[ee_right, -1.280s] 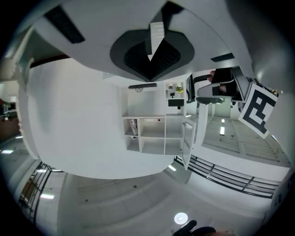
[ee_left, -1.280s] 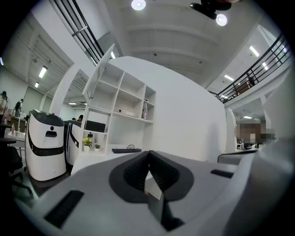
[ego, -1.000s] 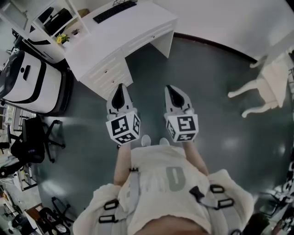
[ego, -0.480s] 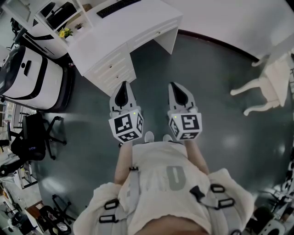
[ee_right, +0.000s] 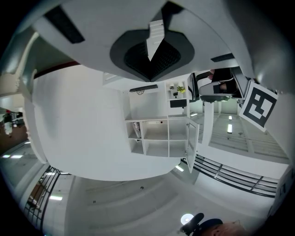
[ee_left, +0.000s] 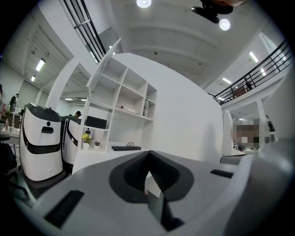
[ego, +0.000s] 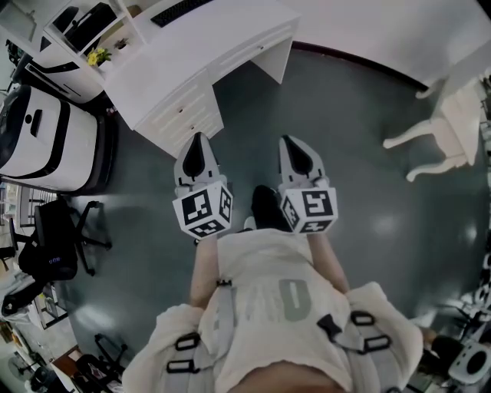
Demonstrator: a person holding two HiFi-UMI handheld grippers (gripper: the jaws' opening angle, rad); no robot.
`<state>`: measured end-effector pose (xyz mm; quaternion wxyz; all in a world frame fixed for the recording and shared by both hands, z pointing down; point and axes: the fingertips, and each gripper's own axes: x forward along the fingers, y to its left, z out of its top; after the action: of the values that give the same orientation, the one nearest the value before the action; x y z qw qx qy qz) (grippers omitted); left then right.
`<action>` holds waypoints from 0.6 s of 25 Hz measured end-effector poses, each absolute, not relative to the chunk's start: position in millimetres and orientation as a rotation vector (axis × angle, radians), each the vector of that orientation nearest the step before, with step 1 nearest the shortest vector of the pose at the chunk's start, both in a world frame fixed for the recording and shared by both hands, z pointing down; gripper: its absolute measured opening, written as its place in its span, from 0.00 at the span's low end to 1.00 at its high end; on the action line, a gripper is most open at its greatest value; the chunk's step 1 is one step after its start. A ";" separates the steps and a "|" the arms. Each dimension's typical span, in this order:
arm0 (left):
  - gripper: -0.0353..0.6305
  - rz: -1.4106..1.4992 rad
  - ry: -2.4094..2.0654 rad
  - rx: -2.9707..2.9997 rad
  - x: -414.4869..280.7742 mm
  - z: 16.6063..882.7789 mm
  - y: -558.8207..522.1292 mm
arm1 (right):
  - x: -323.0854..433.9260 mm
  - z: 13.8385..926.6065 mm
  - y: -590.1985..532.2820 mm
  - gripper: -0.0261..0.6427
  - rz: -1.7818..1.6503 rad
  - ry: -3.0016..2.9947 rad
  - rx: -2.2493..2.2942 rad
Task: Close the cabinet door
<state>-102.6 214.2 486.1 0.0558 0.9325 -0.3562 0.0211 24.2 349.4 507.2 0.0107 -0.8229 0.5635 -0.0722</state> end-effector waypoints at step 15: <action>0.06 0.028 -1.121 2.866 -36.9 488.0 123.8 | 98.3 516.2 252.5 0.03 -0.175 1.774 -2.516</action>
<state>-36.9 123.8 488.0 0.0320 0.9308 -0.3640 0.0091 98.3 252.5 516.2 0.0289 -0.8156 0.5752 -0.0568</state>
